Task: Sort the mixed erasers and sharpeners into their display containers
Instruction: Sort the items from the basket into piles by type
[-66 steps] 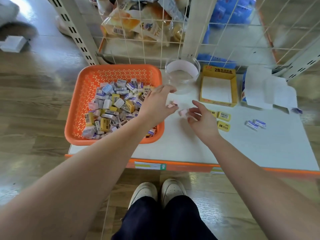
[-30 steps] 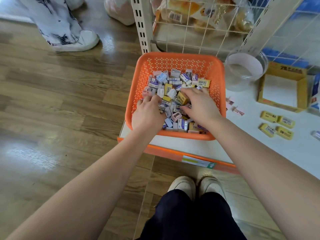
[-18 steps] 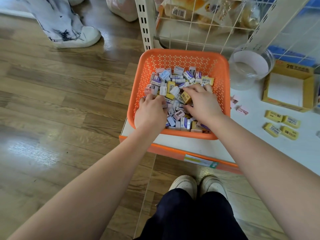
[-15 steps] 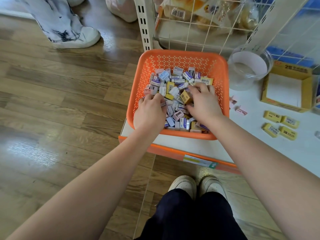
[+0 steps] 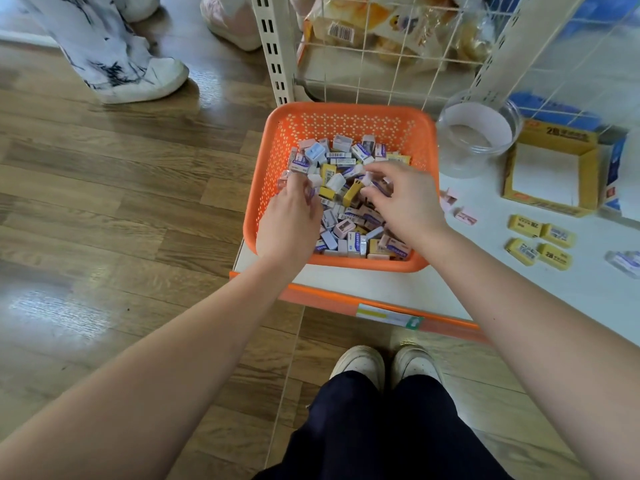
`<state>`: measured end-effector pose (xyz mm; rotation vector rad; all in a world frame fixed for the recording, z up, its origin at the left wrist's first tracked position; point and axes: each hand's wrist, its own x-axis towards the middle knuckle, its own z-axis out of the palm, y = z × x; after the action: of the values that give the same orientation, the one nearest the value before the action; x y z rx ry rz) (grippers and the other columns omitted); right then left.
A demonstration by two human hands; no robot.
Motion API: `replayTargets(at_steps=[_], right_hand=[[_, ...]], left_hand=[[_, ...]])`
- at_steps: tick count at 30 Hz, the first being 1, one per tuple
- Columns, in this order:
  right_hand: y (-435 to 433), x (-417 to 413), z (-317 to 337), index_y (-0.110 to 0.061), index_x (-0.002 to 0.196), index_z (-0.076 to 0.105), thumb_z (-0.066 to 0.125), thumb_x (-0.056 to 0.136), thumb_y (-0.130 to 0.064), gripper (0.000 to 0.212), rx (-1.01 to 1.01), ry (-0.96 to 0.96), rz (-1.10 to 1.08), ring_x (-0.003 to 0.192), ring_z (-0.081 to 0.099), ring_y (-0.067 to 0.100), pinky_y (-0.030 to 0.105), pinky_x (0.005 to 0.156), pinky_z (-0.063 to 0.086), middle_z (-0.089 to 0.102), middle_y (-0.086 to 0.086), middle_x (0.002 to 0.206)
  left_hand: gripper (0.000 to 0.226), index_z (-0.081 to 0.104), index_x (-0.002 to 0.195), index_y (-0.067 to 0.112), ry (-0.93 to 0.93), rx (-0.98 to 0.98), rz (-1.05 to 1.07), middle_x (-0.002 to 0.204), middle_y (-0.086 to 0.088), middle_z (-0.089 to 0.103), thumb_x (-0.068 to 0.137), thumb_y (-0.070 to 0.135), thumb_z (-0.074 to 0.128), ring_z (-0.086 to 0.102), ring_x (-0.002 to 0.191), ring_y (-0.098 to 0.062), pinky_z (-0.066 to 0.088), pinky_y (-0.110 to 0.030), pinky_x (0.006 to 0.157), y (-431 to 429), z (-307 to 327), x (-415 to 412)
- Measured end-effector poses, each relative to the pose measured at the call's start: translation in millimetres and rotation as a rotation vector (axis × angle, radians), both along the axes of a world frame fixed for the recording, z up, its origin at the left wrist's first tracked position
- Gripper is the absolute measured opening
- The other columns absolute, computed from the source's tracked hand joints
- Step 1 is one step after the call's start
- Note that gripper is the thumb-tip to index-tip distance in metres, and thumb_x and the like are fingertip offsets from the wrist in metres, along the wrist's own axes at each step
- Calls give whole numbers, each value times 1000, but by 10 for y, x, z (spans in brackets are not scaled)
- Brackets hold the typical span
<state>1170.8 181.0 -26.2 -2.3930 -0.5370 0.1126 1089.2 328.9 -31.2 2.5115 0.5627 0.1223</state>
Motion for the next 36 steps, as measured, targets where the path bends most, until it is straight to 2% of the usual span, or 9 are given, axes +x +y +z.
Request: replayTargets(at_steps=[3,9,13,18,21,25,29,32,36], right_hand=[[-219,3,92,-18,123,60,65,86,-24,38,27,-59,-37,112,55,17,13,91,29,60,3,124],[-927,6,50,-6,102,66,72,78,-15,27,25,-41,-199,93,60,24,16,79,36,62,12,103],[-1477,-111,-67,-4,104,66,66,81,-9,23,13,-39,-285,90,59,21,15,81,36,60,14,103],[-2188,-229,-244,-2,105,64,59,81,-2,25,17,-30,-422,95,58,29,22,86,39,59,16,105],[-2594,-289,-413,-3,104,64,59,80,-3,25,-24,-22,-514,97,57,34,25,83,38,60,15,104],[-3036,-324,-591,-5,105,65,60,82,-7,24,-70,20,-660,99,55,36,20,80,30,61,16,107],[-3325,-334,-677,-4,109,63,59,81,-6,29,-60,57,-772,101,56,35,25,85,35,57,19,109],[-3467,-305,-694,-3,111,62,58,82,-3,29,-47,71,-815,100,56,32,18,81,32,56,19,112],[-3529,-277,-732,-3,111,61,58,83,-4,28,-8,65,-854,93,58,31,16,79,32,55,19,111]], left_hand=[[27,45,124,16,-25,-55,-78,118,-5,58,98,22,46,57,92,-22,51,-39,73,-36,57,10],[28,52,120,17,-104,-78,-177,103,-2,62,94,28,53,58,90,-23,51,-41,75,-569,225,192],[28,58,119,17,-121,-89,-313,100,-1,64,91,23,56,59,92,-23,49,-36,80,-1156,340,386],[24,65,112,21,32,-120,-475,104,1,68,88,22,60,61,97,-19,42,-24,81,-1838,267,651],[14,66,99,29,178,-124,-512,94,6,66,86,26,61,60,94,-14,43,-22,74,-2167,91,760],[17,66,102,23,271,-138,-640,91,5,63,86,23,62,59,89,-15,33,-11,54,-2548,-92,834],[17,66,101,23,294,-205,-653,80,2,59,85,21,63,56,76,-16,49,-21,66,-2924,-179,992],[8,64,91,26,291,-299,-643,79,-2,62,85,21,63,60,64,-18,54,-28,55,-3233,-232,1085],[6,61,90,25,334,-358,-640,87,-3,67,85,25,64,67,73,-20,53,-26,54,-3504,-336,1113]])
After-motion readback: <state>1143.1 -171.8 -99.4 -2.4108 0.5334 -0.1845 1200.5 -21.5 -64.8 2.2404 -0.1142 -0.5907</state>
